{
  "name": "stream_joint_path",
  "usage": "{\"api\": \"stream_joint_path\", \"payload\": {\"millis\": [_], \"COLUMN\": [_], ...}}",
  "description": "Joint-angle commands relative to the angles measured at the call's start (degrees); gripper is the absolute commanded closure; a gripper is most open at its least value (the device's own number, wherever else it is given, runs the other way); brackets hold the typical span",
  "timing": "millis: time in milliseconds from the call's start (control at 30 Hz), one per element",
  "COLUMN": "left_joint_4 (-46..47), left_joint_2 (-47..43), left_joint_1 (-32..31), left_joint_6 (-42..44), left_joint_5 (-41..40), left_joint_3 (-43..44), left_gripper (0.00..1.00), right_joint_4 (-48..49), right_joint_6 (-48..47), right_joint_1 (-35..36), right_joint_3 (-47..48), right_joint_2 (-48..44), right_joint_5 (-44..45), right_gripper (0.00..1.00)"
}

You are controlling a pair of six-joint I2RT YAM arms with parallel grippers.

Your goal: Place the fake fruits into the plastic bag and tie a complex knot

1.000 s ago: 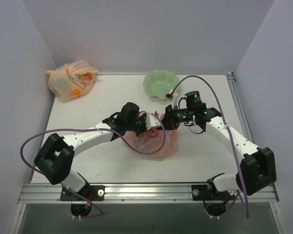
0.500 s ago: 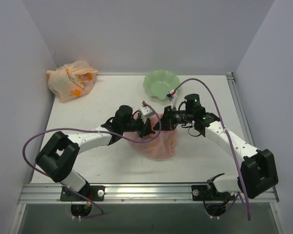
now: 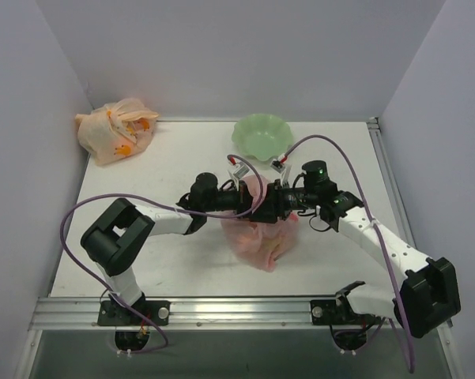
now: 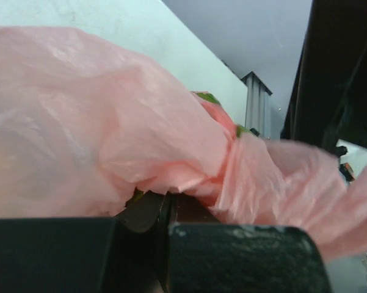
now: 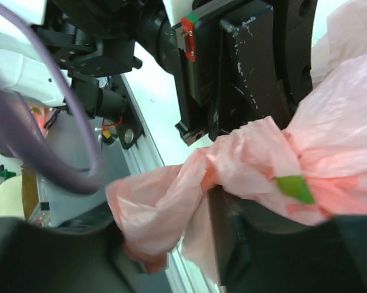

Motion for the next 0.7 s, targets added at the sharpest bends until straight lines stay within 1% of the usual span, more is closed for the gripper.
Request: {"api": "stream_joint_path", "payload": {"millis": [0, 33, 67, 100, 133, 167, 200, 300, 367, 400, 433, 467, 500, 567, 667], "left_joint_4": [10.40, 10.83, 11.01, 11.36, 11.45, 11.54, 11.72, 11.46, 11.37, 11.28, 11.19, 11.19, 11.19, 11.19, 11.19], "left_joint_2": [0.08, 0.17, 0.34, 0.43, 0.61, 0.61, 0.78, 1.05, 1.13, 1.14, 1.14, 1.14, 1.05, 0.87, 1.13], "left_joint_1": [-0.47, -0.47, -0.55, -0.64, -0.73, -0.82, -0.90, -0.82, -0.90, -0.91, -0.82, -0.82, -0.82, -0.82, -0.99], "left_joint_6": [-5.01, -5.09, -5.27, -5.44, -5.53, -5.53, -5.62, -5.53, -5.27, -5.18, -5.18, -5.18, -5.18, -5.27, -5.36], "left_joint_5": [2.59, 2.68, 2.85, 3.55, 3.82, 4.17, 4.43, 5.31, 6.28, 6.72, 6.98, 7.51, 7.60, 7.86, 8.13], "left_joint_3": [0.50, 0.41, 0.59, 0.68, 0.85, 1.11, 1.29, 1.38, 1.29, 1.12, 1.03, 0.94, 0.59, 0.41, 0.59], "left_gripper": [1.00, 1.00, 1.00, 1.00, 1.00, 1.00, 1.00, 1.00, 1.00, 1.00, 1.00, 1.00, 1.00, 1.00, 1.00], "right_joint_4": [-15.40, -22.14, -24.90, -27.54, -31.66, -32.92, -33.19, -33.37, -33.37, -33.19, -32.76, -32.14, -31.27, -27.41, -20.02], "right_joint_6": [-11.46, -16.71, -18.59, -20.17, -22.97, -23.26, -23.00, -23.87, -25.10, -25.20, -25.20, -24.85, -24.76, -24.06, -20.29], "right_joint_1": [-3.71, -4.69, -5.40, -6.97, -7.51, -8.30, -10.48, -14.18, -17.52, -18.84, -20.24, -22.52, -22.98, -23.24, -22.55], "right_joint_3": [7.89, 8.95, 10.52, 11.24, 11.94, 12.73, 12.65, 11.43, 10.81, 10.28, 10.19, 9.84, 9.49, 8.79, 7.20], "right_joint_2": [-3.57, -5.49, -6.55, -8.74, -9.89, -11.03, -13.22, -14.91, -14.04, -11.86, -10.53, -9.04, -5.98, -3.50, -0.33], "right_joint_5": [-3.65, -3.39, -3.30, -3.21, -2.78, -1.82, -1.20, -1.54, -1.63, -1.89, -2.50, -3.03, -2.60, -1.55, -1.98], "right_gripper": [0.56, 0.46, 0.42, 0.40, 0.39, 0.38, 0.38, 0.40, 0.51, 0.56, 0.68, 0.73, 0.80, 0.86, 0.89]}}
